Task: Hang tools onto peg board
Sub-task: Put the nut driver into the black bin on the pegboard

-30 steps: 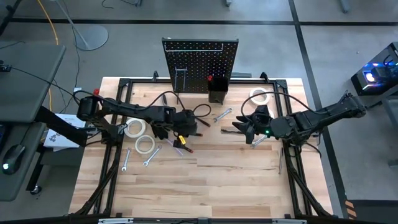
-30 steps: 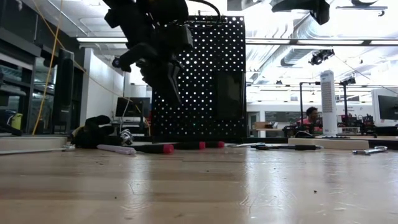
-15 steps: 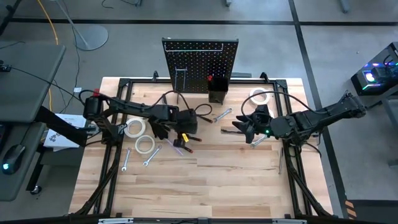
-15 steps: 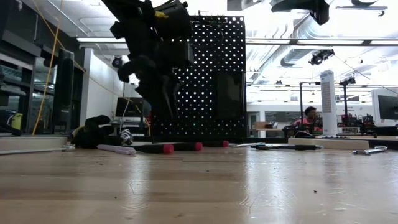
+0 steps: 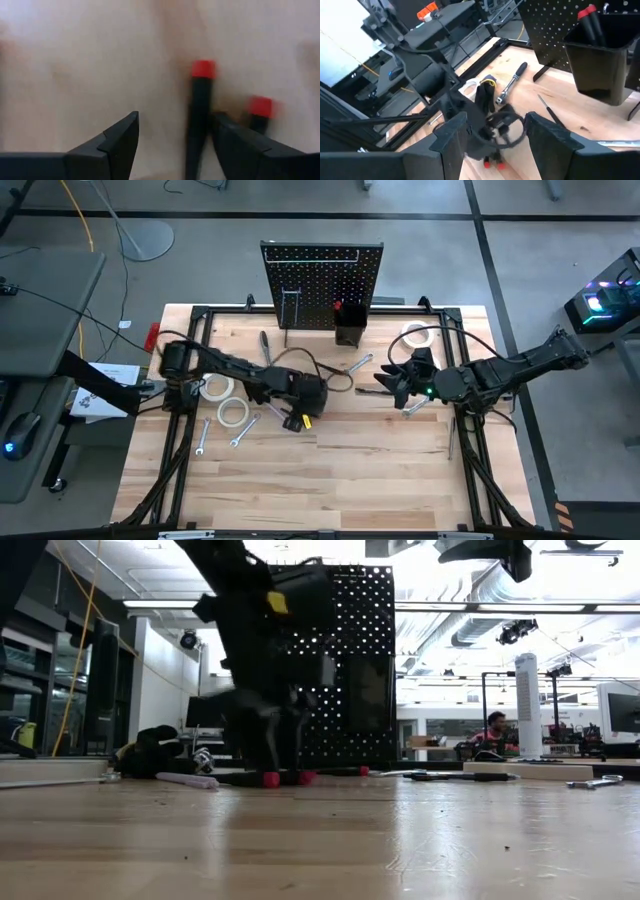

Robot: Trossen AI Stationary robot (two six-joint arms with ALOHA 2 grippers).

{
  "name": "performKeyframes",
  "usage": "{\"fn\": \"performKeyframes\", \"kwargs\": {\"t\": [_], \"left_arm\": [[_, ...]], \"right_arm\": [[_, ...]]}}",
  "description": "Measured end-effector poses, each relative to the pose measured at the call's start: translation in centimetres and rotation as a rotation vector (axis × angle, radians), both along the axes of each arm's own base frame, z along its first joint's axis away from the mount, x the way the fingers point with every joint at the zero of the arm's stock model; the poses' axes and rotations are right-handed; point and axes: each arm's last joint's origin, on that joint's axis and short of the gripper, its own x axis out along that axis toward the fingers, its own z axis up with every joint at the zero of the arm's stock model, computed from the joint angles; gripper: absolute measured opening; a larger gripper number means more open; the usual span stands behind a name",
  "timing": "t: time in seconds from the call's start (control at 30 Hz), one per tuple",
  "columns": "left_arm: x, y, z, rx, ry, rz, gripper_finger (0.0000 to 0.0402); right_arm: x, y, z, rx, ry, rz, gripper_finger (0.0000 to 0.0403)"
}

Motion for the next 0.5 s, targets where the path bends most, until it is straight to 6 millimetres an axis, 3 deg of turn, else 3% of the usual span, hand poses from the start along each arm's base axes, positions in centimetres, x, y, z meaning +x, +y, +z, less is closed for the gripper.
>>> {"fn": "performKeyframes", "kwargs": {"t": [0.17,0.33,0.5], "left_arm": [[0.4,0.0,-2.5,0.030,0.110,0.038,0.0186],[0.3,-0.2,-2.7,-0.004,0.125,0.019,0.0034],[0.4,0.5,-2.7,-0.069,0.107,0.115,0.0013]], "right_arm": [[0.0,0.0,0.1,0.048,-0.025,-0.011,0.0193],[0.0,0.3,0.2,0.066,-0.040,-0.003,0.0193],[0.0,0.3,0.2,0.069,-0.046,0.003,0.0193]]}}
